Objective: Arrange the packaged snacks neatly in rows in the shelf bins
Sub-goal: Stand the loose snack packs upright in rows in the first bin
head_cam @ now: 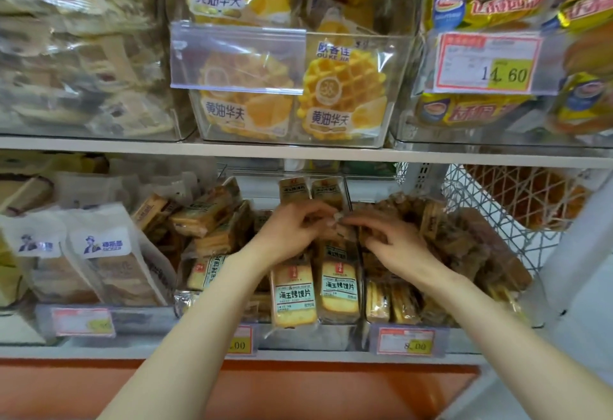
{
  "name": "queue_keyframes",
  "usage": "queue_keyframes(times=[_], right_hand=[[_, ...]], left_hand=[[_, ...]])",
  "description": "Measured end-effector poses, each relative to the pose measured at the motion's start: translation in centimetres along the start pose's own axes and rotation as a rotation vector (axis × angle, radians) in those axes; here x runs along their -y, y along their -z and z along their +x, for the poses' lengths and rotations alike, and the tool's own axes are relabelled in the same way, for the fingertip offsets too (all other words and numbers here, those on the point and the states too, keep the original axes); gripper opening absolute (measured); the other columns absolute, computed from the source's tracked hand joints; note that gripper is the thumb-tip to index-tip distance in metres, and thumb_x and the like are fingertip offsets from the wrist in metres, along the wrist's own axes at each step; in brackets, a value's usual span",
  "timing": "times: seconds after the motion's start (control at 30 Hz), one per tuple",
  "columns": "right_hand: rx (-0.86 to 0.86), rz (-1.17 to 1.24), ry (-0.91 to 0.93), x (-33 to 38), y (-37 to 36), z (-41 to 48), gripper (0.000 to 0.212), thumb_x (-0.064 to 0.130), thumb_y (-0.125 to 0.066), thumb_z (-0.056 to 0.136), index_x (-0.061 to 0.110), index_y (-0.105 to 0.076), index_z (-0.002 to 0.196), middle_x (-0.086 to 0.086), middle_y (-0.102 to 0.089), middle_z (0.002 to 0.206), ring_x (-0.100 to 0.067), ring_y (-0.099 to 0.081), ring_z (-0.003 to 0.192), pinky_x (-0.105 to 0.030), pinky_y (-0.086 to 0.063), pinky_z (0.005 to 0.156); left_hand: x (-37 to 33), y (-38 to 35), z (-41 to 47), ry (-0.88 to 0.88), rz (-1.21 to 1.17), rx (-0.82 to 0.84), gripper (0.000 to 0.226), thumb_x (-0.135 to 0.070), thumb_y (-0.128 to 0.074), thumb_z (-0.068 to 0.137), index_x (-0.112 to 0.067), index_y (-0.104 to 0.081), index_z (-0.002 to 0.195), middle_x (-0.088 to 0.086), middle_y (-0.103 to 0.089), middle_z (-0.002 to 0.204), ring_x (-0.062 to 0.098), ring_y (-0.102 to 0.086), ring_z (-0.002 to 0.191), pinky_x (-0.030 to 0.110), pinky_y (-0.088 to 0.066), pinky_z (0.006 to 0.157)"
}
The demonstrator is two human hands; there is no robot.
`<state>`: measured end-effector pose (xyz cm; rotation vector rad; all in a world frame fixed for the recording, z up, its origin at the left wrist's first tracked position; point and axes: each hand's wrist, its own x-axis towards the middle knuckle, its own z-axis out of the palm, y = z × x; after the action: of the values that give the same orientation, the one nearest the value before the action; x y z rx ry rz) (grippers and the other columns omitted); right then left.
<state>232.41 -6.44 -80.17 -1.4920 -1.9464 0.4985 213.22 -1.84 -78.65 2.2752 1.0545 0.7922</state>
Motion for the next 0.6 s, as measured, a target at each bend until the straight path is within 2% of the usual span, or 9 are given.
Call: queue_keyframes(times=[0.07, 0.1, 0.13, 0.23, 0.3, 0.37, 0.47, 0.53, 0.6], right_hand=[[0.004, -0.025, 0.022, 0.0, -0.4, 0.4, 0.045, 0.001, -0.049, 0.084, 0.028, -0.064, 0.117, 0.01, -0.056, 0.126, -0.005, -0.045, 0.119, -0.018, -0.035, 0.102], [0.0, -0.05, 0.039, -0.1, -0.5, 0.7, 0.042, 0.005, -0.049, 0.083, 0.028, -0.066, 0.114, 0.008, -0.059, 0.124, -0.009, -0.049, 0.118, -0.029, -0.038, 0.103], [-0.01, -0.083, 0.051, 0.0, -0.6, 1.0, 0.039, 0.008, -0.049, 0.081, 0.027, -0.069, 0.109, 0.007, -0.063, 0.12, -0.01, -0.051, 0.114, -0.034, -0.039, 0.101], [-0.078, -0.111, 0.054, 0.9, -0.3, 1.4, 0.033, 0.01, -0.049, 0.08, 0.027, -0.074, 0.094, 0.007, -0.069, 0.102, -0.005, -0.051, 0.096, -0.03, -0.038, 0.091], [-0.113, -0.11, 0.07, 1.3, -0.6, 1.5, 0.028, 0.01, -0.053, 0.082, 0.026, -0.074, 0.09, 0.007, -0.068, 0.094, -0.005, -0.05, 0.089, -0.03, -0.039, 0.086], [-0.073, -0.14, 0.075, 1.4, -1.3, 1.6, 0.02, 0.018, -0.06, 0.084, 0.029, -0.072, 0.096, 0.007, -0.063, 0.094, -0.009, -0.052, 0.089, -0.031, -0.04, 0.084], [-0.01, -0.287, 0.083, 1.1, -2.3, 1.7, 0.029, 0.039, -0.069, 0.079, 0.034, -0.065, 0.107, 0.008, -0.055, 0.104, -0.013, -0.05, 0.101, -0.039, -0.037, 0.096], [-0.049, -0.338, 0.061, 1.0, -2.2, 1.9, 0.03, 0.041, -0.07, 0.078, 0.032, -0.065, 0.106, 0.009, -0.052, 0.108, -0.014, -0.048, 0.105, -0.042, -0.034, 0.1], [-0.093, -0.364, 0.056, 0.9, -1.8, 2.1, 0.028, 0.035, -0.069, 0.081, 0.03, -0.065, 0.108, 0.008, -0.052, 0.114, -0.016, -0.048, 0.109, -0.04, -0.033, 0.099]], left_hand=[[0.1, 0.6, -0.5, 0.026, -0.059, 0.034, 0.021, -0.019, -0.056, 0.092, -0.021, -0.065, 0.11, -0.006, -0.066, 0.109, 0.004, -0.059, 0.101, 0.014, -0.044, 0.088], [0.1, 0.9, -0.9, 0.027, -0.074, 0.035, 0.02, -0.018, -0.056, 0.092, -0.02, -0.065, 0.109, -0.007, -0.066, 0.108, 0.003, -0.059, 0.1, 0.014, -0.044, 0.088], [0.1, 1.2, -1.2, 0.03, -0.076, 0.014, 0.02, -0.018, -0.056, 0.091, -0.02, -0.065, 0.109, -0.008, -0.066, 0.107, 0.003, -0.06, 0.1, 0.016, -0.046, 0.089], [1.2, 3.0, -2.3, 0.076, 0.066, -0.207, 0.022, -0.02, -0.058, 0.09, -0.02, -0.063, 0.111, -0.01, -0.06, 0.104, 0.009, -0.057, 0.1, 0.024, -0.046, 0.086], [2.5, 4.8, -3.2, 0.12, 0.276, -0.414, 0.024, -0.022, -0.057, 0.09, -0.016, -0.061, 0.113, 0.0, -0.059, 0.109, 0.02, -0.056, 0.101, 0.033, -0.047, 0.082], [3.8, 6.4, -4.5, 0.171, 0.455, -0.54, 0.031, -0.027, -0.053, 0.087, -0.008, -0.06, 0.111, 0.014, -0.059, 0.11, 0.032, -0.054, 0.101, 0.039, -0.045, 0.077], [5.1, 7.5, -6.2, 0.3, 0.601, -0.511, 0.046, -0.035, -0.057, 0.085, 0.0, -0.057, 0.115, 0.025, -0.056, 0.114, 0.041, -0.049, 0.107, 0.046, -0.042, 0.079], [5.7, 7.8, -6.9, 0.357, 0.667, -0.446, 0.059, -0.048, -0.047, 0.082, -0.002, -0.057, 0.117, 0.024, -0.058, 0.115, 0.042, -0.05, 0.107, 0.046, -0.043, 0.081], [5.9, 7.9, -7.2, 0.4, 0.658, -0.403, 0.055, -0.048, -0.045, 0.087, -0.005, -0.057, 0.12, 0.021, -0.059, 0.117, 0.04, -0.051, 0.108, 0.045, -0.043, 0.082]])
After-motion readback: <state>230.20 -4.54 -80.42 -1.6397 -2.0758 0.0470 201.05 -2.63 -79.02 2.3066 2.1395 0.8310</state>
